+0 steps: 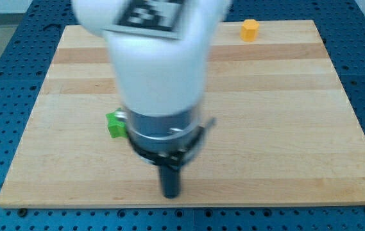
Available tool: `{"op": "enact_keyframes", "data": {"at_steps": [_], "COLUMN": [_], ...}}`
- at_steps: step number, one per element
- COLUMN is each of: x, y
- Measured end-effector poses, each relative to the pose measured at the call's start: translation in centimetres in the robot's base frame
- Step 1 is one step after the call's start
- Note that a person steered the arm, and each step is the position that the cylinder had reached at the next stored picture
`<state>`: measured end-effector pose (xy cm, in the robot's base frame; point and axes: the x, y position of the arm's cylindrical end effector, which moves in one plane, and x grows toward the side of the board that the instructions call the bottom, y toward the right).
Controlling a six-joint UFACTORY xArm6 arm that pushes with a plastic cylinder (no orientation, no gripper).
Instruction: Move your arm closer to the green star
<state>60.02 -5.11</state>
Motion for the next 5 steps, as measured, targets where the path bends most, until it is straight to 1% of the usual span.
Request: {"op": "enact_keyframes", "data": {"at_steps": [2,3,5], "x": [-7.0,-9.4,-16.5], "y": [-6.3,-8.1,-8.2]}}
